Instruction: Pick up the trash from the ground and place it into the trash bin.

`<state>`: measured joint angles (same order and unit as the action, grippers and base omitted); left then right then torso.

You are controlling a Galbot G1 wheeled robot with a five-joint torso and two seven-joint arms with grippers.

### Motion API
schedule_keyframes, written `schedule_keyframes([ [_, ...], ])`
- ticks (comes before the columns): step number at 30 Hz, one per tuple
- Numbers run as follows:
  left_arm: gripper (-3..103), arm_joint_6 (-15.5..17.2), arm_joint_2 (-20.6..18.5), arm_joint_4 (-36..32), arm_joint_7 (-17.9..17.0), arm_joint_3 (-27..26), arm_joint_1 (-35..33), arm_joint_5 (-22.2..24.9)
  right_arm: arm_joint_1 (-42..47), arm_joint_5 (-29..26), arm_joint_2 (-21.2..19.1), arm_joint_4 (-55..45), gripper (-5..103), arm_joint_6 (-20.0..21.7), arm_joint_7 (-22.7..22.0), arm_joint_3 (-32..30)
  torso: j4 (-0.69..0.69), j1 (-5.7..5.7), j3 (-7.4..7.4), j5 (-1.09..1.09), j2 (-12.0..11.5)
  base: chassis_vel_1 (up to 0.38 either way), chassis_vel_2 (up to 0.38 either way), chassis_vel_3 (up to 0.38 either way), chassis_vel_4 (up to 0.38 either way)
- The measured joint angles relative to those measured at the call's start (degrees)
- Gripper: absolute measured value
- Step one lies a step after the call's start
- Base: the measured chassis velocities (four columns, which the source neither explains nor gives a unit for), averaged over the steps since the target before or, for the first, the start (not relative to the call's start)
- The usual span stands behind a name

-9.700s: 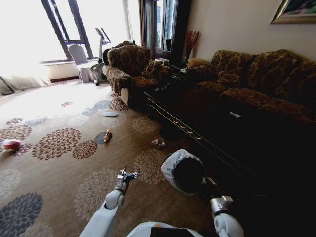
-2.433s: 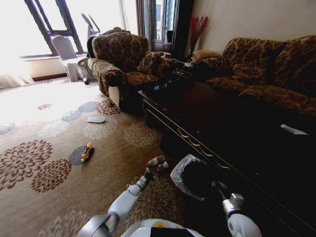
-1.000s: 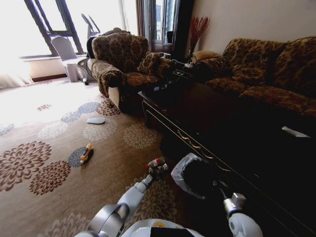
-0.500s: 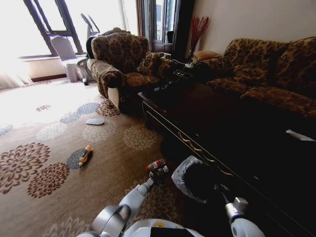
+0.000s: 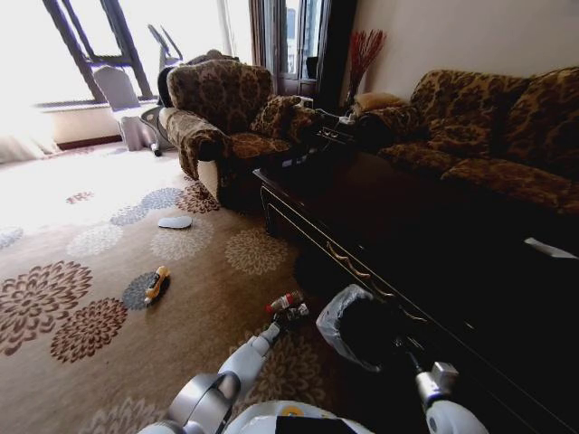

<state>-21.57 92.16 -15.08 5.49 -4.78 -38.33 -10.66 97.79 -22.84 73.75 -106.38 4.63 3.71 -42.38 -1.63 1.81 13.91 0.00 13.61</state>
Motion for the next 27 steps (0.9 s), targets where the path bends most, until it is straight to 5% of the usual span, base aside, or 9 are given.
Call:
schedule_keyframes([
  [7,15,-0.78,-0.01,-0.29,2.25,-0.03,-0.74,1.87,0.11,-0.22,-0.13,0.15,0,-0.04,0.18,-0.24,0.0,0.0,0.0,0.0,0.0,0.0,0.0,0.0,0.0],
  [9,15,-0.86,-0.01,-0.29,2.34,-0.04,-0.87,2.02,0.13,-0.25,-0.13,0.19,0,-0.05,0.19,-0.27,0.0,0.0,0.0,0.0,0.0,0.0,0.0,0.0,0.0],
  [10,4,-0.98,-0.01,-0.3,2.42,-0.05,-1.02,2.25,0.2,-0.26,-0.09,0.23,0,-0.09,0.23,-0.31,0.0,0.0,0.0,-0.01,0.0,0.0,0.0,0.0,0.0],
  [27,0,-1.61,-0.13,-4.74,2.65,0.48,-3.57,5.07,0.52,-0.26,0.08,0.2,0,-0.43,0.42,-0.08,0.0,0.0,0.0,0.02,0.01,0.0,0.0,0.0,0.0],
])
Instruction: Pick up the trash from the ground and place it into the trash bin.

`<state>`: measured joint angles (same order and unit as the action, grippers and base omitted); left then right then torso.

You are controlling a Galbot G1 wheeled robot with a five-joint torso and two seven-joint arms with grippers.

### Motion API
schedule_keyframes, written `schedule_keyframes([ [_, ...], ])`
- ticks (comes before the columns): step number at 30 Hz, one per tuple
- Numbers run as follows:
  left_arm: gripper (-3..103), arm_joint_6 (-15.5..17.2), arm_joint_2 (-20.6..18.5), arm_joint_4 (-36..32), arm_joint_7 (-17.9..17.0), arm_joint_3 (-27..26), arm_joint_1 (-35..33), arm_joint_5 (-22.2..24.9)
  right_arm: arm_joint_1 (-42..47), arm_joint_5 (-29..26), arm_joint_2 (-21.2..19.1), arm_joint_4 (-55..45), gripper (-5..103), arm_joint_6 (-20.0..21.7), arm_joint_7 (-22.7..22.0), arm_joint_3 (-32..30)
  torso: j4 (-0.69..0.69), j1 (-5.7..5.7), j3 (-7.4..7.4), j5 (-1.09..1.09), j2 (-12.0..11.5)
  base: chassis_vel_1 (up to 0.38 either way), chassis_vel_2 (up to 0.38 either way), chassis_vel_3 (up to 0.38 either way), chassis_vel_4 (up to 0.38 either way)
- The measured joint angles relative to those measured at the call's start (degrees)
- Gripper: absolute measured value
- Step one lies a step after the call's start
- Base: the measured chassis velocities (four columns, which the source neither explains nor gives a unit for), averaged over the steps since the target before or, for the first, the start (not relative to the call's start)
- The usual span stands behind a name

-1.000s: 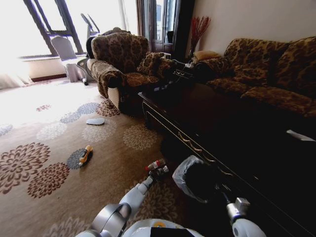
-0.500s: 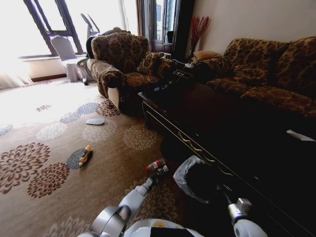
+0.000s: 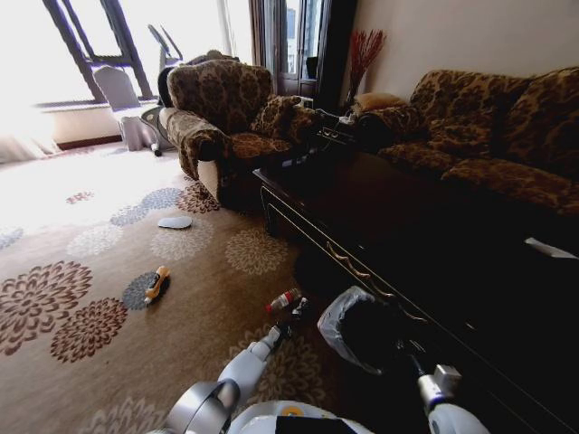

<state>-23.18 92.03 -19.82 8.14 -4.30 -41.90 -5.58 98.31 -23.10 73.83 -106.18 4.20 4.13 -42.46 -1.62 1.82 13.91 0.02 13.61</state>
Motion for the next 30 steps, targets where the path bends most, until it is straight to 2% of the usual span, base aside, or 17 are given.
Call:
schedule_keyframes([
  [6,-1,-1.54,-1.6,-3.25,1.27,0.89,-1.48,2.18,0.02,0.2,0.34,-0.26,0,0.01,-0.04,0.22,-0.02,0.0,0.0,-0.02,0.0,0.0,0.0,0.0,0.0],
  [7,5,-1.67,-1.58,-3.3,1.83,0.91,-1.43,2.42,0.01,0.24,0.41,-0.3,0,0.01,-0.07,0.25,-0.01,0.0,0.0,-0.02,0.0,0.0,0.0,0.0,0.0],
  [8,5,-1.75,-1.49,-3.25,2.12,0.91,-1.31,2.46,0.02,0.29,0.48,-0.36,0,0.02,-0.08,0.29,-0.01,0.0,0.0,-0.02,0.0,0.0,0.0,0.0,0.0],
  [10,15,-1.84,-0.94,-3.04,2.43,0.91,-0.9,2.46,0.15,0.39,0.58,-0.47,0,-0.1,-0.16,0.32,-0.01,0.0,0.0,-0.02,0.0,0.0,0.0,0.0,0.0],
  [11,15,-1.84,-0.94,-3.04,2.43,0.91,-0.9,2.46,0.15,0.39,0.58,-0.47,0,-0.1,-0.16,0.32,-0.01,0.0,0.0,-0.02,0.0,0.0,0.0,0.0,0.0],
  [13,26,-1.85,-0.48,-2.92,2.43,0.92,-0.62,2.38,0.33,0.37,0.58,-0.46,0,-0.98,0.16,0.15,0.0,0.0,0.0,-0.01,0.0,0.0,0.0,0.0,0.0],
  [14,26,-1.85,-0.48,-2.92,2.43,0.92,-0.62,2.38,0.33,0.37,0.58,-0.46,0,-0.98,0.16,0.15,0.0,0.0,0.0,-0.01,0.0,0.0,0.0,0.0,0.0],
  [17,42,-1.83,-0.01,-2.07,2.18,0.84,0.09,2.12,0.36,0.04,0.53,-0.59,0,-1.18,0.85,-0.31,0.0,0.0,0.0,-0.01,0.0,0.0,0.0,0.0,0.0],
  [18,42,-1.83,-0.01,-2.07,2.18,0.84,0.09,2.12,0.36,0.04,0.53,-0.59,0,-1.18,0.85,-0.31,0.0,0.0,0.0,-0.01,0.0,0.0,0.0,0.0,0.0],
  [21,58,-1.81,0.09,-1.54,1.91,0.61,0.62,2.04,0.49,-0.05,0.49,-0.74,0,-0.52,1.57,-0.28,0.0,0.0,0.0,-0.03,0.0,0.0,0.0,0.0,0.0],
  [24,64,-1.78,0.1,-1.43,1.86,0.55,0.83,2.0,0.34,-0.03,0.53,-0.73,0,-0.52,1.57,-0.07,0.0,0.0,0.0,-0.02,0.0,0.0,0.0,0.0,0.0],
  [28,85,-1.75,0.12,-0.51,1.83,0.7,1.55,1.21,0.12,0.06,0.57,-0.58,0,-0.52,1.4,0.42,0.0,0.0,0.0,-0.02,0.0,0.0,0.0,0.0,0.0],
  [30,85,-1.75,0.12,-0.37,1.84,0.74,1.68,1.06,0.12,0.02,0.51,-0.57,0,-0.52,1.33,0.46,0.0,0.0,0.0,-0.02,0.0,-0.031,0.02,0.018,-0.039],
])
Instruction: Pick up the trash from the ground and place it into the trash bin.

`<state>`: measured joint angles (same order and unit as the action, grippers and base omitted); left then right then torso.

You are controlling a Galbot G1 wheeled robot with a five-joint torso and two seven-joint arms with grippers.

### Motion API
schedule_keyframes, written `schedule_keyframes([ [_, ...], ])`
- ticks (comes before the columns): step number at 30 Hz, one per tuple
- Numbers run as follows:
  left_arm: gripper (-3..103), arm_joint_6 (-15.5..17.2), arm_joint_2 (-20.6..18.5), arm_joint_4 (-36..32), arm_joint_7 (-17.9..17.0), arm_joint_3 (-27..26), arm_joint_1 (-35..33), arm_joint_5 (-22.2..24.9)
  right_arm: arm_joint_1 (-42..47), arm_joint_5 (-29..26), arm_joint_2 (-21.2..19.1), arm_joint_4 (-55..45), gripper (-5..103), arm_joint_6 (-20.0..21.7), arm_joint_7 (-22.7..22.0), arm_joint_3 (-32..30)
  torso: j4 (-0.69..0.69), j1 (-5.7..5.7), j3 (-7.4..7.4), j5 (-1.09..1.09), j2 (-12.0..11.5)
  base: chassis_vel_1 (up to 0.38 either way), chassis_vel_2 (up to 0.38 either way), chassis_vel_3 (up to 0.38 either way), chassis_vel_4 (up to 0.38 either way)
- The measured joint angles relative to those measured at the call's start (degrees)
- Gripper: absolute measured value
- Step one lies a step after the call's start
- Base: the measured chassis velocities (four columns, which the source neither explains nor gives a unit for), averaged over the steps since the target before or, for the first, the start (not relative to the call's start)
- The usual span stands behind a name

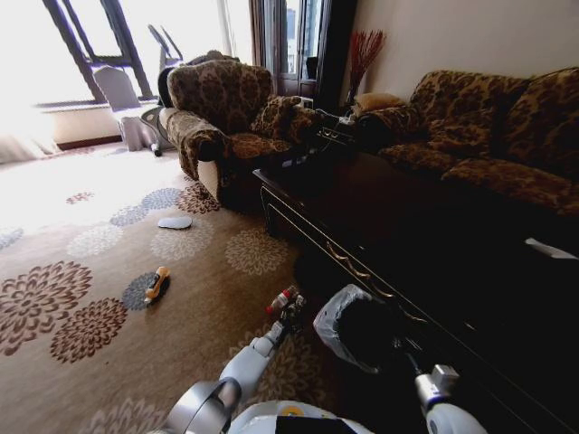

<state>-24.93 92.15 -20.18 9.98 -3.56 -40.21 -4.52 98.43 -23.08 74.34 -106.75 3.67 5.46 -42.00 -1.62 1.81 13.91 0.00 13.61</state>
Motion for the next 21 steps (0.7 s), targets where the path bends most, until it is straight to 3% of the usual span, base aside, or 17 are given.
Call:
schedule_keyframes([
  [2,96,0.0,0.01,0.31,0.04,0.05,0.28,-0.2,-0.02,-0.29,-0.05,0.02,0,-0.03,-0.32,0.05,0.0,0.0,0.0,0.0,0.0,-0.084,0.066,0.08,-0.069],
  [4,98,-0.01,0.01,0.7,0.05,0.07,0.59,-0.48,-0.07,-0.33,-0.06,0.11,0,-0.12,-0.35,0.05,-0.01,0.0,0.0,0.0,0.0,-0.098,0.079,0.1,-0.089],
  [10,100,0.28,0.01,3.28,-0.46,0.01,1.92,-2.61,-0.09,-0.42,0.0,0.38,0,-0.46,-0.31,0.25,-0.01,0.03,0.02,0.01,0.0,-0.071,0.073,0.07,-0.087],
  [16,103,4.76,-0.02,6.72,-0.96,-0.57,2.82,-5.52,0.33,-0.36,0.15,0.48,0,-0.7,-0.1,0.4,0.0,0.0,0.0,-0.01,0.0,0.0,0.0,0.0,0.0],
  [18,100,5.22,-0.02,6.61,-1.3,-0.64,2.71,-5.67,0.39,-0.35,0.15,0.47,0,-0.72,-0.05,0.39,0.0,0.0,0.0,0.0,0.0,0.0,0.0,0.0,0.0],
  [21,86,5.45,0.03,5.94,-1.4,-1.04,1.89,-4.85,0.66,-0.37,-0.08,0.47,0,-0.9,0.08,0.21,0.0,0.0,0.0,0.01,0.0,0.0,0.0,0.0,0.0],
])
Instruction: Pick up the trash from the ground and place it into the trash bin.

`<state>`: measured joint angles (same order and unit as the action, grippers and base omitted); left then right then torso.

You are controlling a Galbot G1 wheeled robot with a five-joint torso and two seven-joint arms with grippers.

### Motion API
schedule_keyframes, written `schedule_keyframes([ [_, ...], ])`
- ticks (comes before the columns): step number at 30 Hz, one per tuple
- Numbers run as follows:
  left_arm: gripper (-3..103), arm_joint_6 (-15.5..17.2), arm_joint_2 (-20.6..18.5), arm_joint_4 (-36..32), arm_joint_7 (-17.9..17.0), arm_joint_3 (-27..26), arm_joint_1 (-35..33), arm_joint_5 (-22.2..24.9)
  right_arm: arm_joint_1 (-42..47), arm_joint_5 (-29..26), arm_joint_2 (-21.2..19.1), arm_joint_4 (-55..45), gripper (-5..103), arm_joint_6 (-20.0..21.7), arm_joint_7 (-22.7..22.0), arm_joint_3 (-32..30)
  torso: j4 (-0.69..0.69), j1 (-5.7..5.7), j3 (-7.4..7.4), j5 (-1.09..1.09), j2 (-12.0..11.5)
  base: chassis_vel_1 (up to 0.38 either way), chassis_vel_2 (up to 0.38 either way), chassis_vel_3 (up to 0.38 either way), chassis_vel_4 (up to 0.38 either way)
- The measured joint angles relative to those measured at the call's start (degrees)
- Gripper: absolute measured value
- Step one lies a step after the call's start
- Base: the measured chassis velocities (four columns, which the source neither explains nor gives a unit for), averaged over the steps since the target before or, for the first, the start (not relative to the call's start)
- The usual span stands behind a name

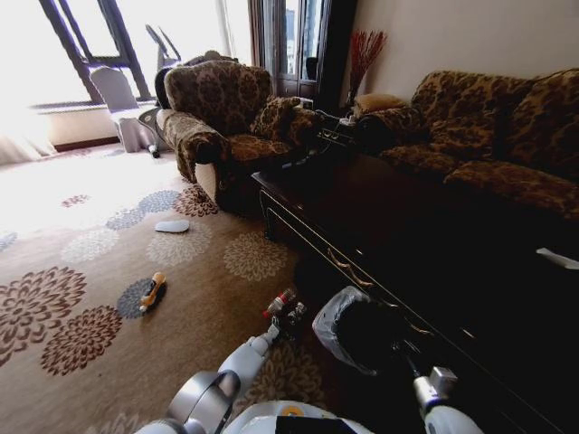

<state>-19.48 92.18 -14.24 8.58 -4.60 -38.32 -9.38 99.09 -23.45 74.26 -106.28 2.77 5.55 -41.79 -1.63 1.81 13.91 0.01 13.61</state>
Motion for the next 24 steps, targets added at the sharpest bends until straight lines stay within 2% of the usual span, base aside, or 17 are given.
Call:
schedule_keyframes([
  [1,86,0.0,0.0,0.0,0.0,0.0,0.0,0.0,0.0,0.0,0.0,0.0,0,0.0,0.0,0.0,0.0,0.0,0.0,0.0,0.0,0.0,0.0,0.0,0.0],
  [3,75,-0.11,0.01,-0.45,0.09,-0.02,-0.25,0.6,-0.04,-0.01,-0.09,0.02,0,-0.03,0.01,0.02,0.0,0.0,0.0,0.0,0.0,0.0,0.0,0.0,0.0],
  [4,75,-0.13,0.01,-0.53,0.14,-0.04,-0.26,0.77,-0.04,-0.01,-0.1,0.02,0,-0.03,0.01,0.04,0.0,0.0,0.0,0.0,0.0,0.0,0.0,0.0,0.0],
  [6,64,-0.2,-0.03,-0.8,0.21,-0.17,-0.25,1.29,-0.05,-0.01,-0.13,-0.03,0,-0.03,0.0,0.12,0.0,0.0,0.0,-0.02,0.0,0.0,0.0,0.0,0.0],
  [7,64,-0.2,-0.03,-0.8,0.21,-0.17,-0.25,1.29,-0.05,-0.01,-0.13,-0.03,0,-0.03,0.0,0.12,0.0,0.0,0.0,-0.02,0.0,0.0,0.0,0.0,0.0],
  [10,48,-0.28,-0.06,-1.17,0.4,-0.21,-0.31,2.12,-0.05,-0.09,-0.26,-0.04,0,-0.04,-0.02,0.1,-0.01,0.0,0.0,-0.02,0.0,0.0,0.0,0.0,0.0],
  [11,48,-0.28,-0.06,-1.17,0.4,-0.21,-0.31,2.12,-0.05,-0.09,-0.26,-0.04,0,-0.04,-0.02,0.1,-0.01,0.0,0.0,-0.02,0.0,0.0,0.0,0.0,0.0],
  [13,37,-0.49,-0.06,-1.26,0.62,-0.19,-0.42,2.26,-0.02,-0.13,-0.31,-0.02,0,-0.03,-0.02,-0.01,0.0,0.0,0.0,-0.02,0.0,0.0,0.0,0.0,0.0],
  [14,37,-0.49,-0.06,-1.26,0.62,-0.19,-0.42,2.26,-0.02,-0.13,-0.31,-0.02,0,-0.03,-0.02,-0.01,0.0,0.0,0.0,-0.02,0.0,0.0,0.0,0.0,0.0],
  [15,29,-0.7,-0.06,-1.76,0.65,-0.08,-0.62,2.27,0.0,-0.21,-0.35,-0.02,0,-0.03,-0.02,-0.09,-0.01,0.0,0.0,-0.02,0.0,0.0,0.0,0.0,0.0],
  [17,29,-0.76,-0.06,-2.29,0.69,0.08,-0.82,2.28,0.02,-0.26,-0.38,-0.02,0,-0.04,-0.02,-0.13,-0.01,0.0,0.0,-0.02,0.0,0.0,0.0,0.0,0.0],
  [21,48,-0.65,-0.05,-5.54,1.96,0.94,-2.26,2.22,-0.01,-0.51,-0.5,0.1,0,-0.14,-0.02,-0.3,0.0,0.0,0.0,-0.01,0.0,0.0,0.0,0.0,0.0],
  [22,48,-0.65,-0.05,-5.54,1.96,0.94,-2.26,2.22,-0.01,-0.51,-0.5,0.1,0,-0.14,-0.02,-0.3,0.0,0.0,0.0,-0.01,0.0,0.0,0.0,0.0,0.0],
  [24,59,-0.65,-0.05,-6.37,2.55,0.96,-2.65,2.27,-0.15,-0.59,-0.5,0.26,0,-0.51,0.06,-0.28,0.0,0.0,0.0,-0.01,0.0,0.0,0.0,0.0,0.0],
])
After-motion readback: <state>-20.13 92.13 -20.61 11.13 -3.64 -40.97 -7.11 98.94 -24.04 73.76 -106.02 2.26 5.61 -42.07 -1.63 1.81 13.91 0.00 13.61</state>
